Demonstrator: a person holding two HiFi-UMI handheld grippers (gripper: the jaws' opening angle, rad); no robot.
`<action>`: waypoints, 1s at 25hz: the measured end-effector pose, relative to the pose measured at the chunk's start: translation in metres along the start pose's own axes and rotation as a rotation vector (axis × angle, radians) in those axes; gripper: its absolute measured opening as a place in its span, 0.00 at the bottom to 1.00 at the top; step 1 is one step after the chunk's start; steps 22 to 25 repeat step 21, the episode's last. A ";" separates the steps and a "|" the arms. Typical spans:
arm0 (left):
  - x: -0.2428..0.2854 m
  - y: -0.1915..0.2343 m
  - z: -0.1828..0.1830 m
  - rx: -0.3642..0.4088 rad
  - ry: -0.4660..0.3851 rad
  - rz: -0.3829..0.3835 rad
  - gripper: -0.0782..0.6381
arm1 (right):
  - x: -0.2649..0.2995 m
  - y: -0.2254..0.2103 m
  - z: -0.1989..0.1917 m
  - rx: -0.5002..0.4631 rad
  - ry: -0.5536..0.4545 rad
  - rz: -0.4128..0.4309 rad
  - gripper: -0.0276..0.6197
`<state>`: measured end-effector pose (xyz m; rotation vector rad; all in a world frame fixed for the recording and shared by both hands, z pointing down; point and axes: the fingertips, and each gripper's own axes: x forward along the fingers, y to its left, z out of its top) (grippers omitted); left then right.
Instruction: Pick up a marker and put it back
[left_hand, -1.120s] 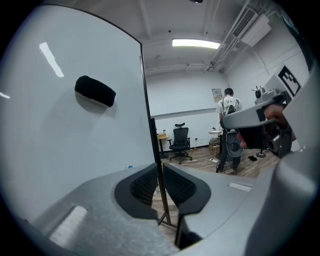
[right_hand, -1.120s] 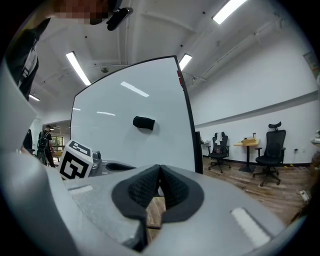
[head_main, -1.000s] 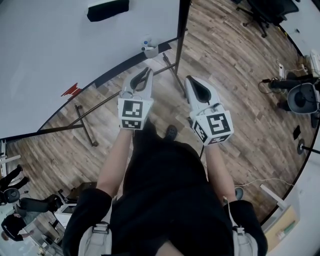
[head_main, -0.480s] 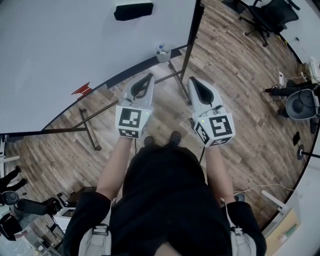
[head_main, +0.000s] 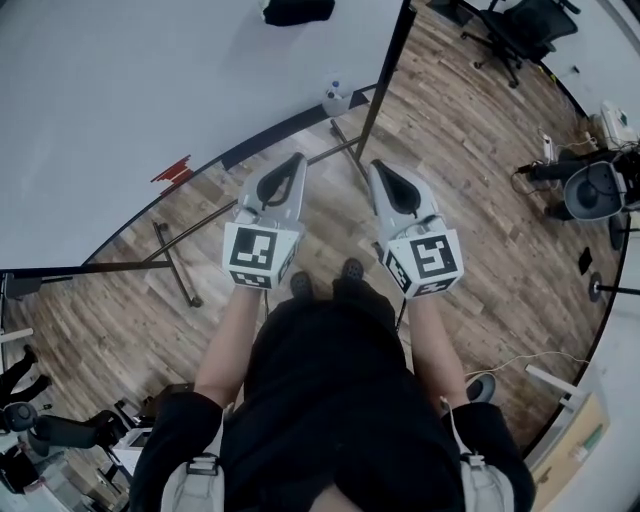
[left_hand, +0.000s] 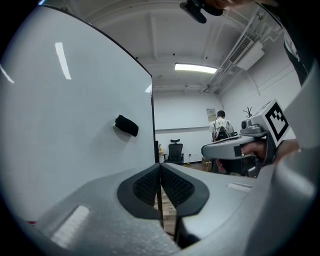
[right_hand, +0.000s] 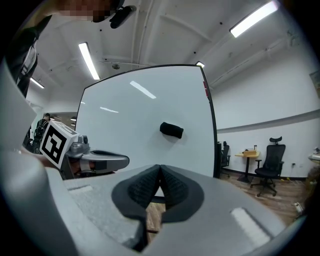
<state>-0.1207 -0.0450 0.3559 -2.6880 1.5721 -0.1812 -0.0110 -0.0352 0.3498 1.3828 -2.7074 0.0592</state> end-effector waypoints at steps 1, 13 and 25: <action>-0.005 -0.001 -0.001 -0.002 0.000 -0.011 0.13 | -0.002 0.005 -0.001 0.001 0.001 -0.007 0.05; -0.028 0.009 -0.001 0.002 -0.016 -0.090 0.12 | -0.017 0.031 -0.005 0.007 0.007 -0.109 0.05; -0.034 0.016 -0.006 -0.001 -0.015 -0.112 0.12 | -0.016 0.042 -0.010 0.009 0.017 -0.131 0.05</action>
